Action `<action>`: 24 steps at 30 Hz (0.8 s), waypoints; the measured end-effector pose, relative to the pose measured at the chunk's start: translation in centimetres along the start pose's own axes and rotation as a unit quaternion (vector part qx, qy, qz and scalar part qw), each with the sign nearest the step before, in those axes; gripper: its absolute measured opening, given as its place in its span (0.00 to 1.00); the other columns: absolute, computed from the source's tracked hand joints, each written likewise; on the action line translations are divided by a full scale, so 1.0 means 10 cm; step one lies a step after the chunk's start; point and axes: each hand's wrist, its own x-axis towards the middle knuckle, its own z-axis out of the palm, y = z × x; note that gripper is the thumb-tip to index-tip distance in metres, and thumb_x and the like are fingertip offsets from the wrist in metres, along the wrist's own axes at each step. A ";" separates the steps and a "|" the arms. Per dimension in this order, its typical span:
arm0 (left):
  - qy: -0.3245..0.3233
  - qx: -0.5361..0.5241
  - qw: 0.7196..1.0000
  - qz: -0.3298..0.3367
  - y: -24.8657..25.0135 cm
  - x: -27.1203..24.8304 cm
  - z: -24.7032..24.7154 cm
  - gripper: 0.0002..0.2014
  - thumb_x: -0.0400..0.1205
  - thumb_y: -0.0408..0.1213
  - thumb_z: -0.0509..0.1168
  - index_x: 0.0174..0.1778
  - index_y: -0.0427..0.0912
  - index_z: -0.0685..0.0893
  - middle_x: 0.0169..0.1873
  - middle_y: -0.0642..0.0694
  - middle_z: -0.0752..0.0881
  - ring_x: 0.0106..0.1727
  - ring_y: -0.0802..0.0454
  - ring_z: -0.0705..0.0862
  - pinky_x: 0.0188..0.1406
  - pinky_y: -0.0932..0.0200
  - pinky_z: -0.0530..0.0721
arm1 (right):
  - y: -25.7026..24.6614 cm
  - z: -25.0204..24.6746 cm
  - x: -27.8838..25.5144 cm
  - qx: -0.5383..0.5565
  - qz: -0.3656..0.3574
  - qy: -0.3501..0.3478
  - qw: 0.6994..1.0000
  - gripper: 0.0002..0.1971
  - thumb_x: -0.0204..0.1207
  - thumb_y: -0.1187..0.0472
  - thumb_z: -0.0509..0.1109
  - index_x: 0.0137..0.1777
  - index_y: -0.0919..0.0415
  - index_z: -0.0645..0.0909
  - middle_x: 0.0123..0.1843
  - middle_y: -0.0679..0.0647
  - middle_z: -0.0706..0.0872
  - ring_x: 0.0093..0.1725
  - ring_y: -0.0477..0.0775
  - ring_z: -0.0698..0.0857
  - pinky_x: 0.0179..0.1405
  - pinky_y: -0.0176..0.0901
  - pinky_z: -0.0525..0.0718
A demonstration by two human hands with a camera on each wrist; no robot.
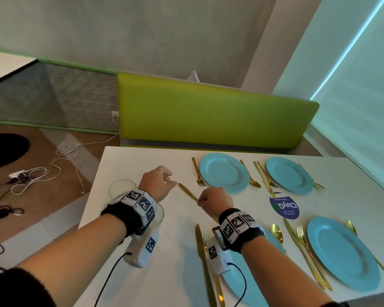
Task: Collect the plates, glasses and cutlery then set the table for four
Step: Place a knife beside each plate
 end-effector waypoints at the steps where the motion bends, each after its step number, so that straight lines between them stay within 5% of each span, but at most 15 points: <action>1: 0.006 -0.006 1.000 -0.002 -0.02 0.06 -0.05 0.15 0.80 0.40 0.67 0.62 0.40 0.80 0.58 0.43 0.86 0.60 0.47 0.82 0.56 0.63 0.74 | 0.00 0.02 0.12 0.007 0.016 0.003 1.000 0.09 0.77 0.58 0.68 0.52 0.55 0.88 0.54 0.53 0.89 0.55 0.55 0.86 0.55 0.47 0.86; 5: 0.020 -0.009 1.000 -0.012 -0.09 0.36 -0.19 0.12 0.81 0.38 0.65 0.60 0.40 0.82 0.57 0.43 0.86 0.61 0.46 0.82 0.54 0.65 0.71 | -0.04 0.08 0.70 -0.003 0.068 0.005 0.998 0.13 0.79 0.60 0.63 0.57 0.62 0.85 0.54 0.57 0.88 0.55 0.58 0.87 0.53 0.47 0.87; 9: 0.041 -0.042 0.998 -0.029 -0.16 0.77 -0.27 0.11 0.81 0.37 0.64 0.58 0.41 0.81 0.50 0.45 0.87 0.42 0.51 0.85 0.40 0.69 0.75 | -0.16 0.12 1.28 -0.042 0.090 -0.021 0.995 0.11 0.78 0.60 0.61 0.50 0.65 0.82 0.41 0.56 0.83 0.49 0.58 0.85 0.31 0.39 0.74; 12: 0.044 -0.053 0.997 -0.042 -0.21 1.05 -0.29 0.11 0.81 0.37 0.64 0.59 0.41 0.80 0.45 0.48 0.83 0.34 0.56 0.82 0.29 0.73 0.70 | -0.21 0.17 1.67 0.004 0.133 -0.022 0.991 0.07 0.76 0.62 0.62 0.48 0.63 0.81 0.43 0.57 0.81 0.50 0.59 0.86 0.32 0.40 0.74; 17: 0.034 -0.041 0.998 -0.046 -0.28 1.43 -0.28 0.10 0.82 0.38 0.64 0.58 0.42 0.80 0.46 0.48 0.84 0.42 0.50 0.83 0.37 0.67 0.73 | -0.23 0.32 2.08 0.077 0.181 -0.020 0.980 0.11 0.76 0.64 0.63 0.53 0.68 0.83 0.55 0.61 0.88 0.55 0.62 0.87 0.38 0.39 0.75; 24: 0.020 -0.060 0.996 -0.066 -0.39 1.72 -0.20 0.09 0.82 0.37 0.64 0.57 0.42 0.81 0.44 0.48 0.83 0.41 0.50 0.84 0.36 0.64 0.76 | -0.23 0.43 2.32 0.115 0.214 -0.011 0.970 0.12 0.77 0.66 0.63 0.54 0.71 0.83 0.55 0.64 0.88 0.55 0.63 0.88 0.39 0.43 0.79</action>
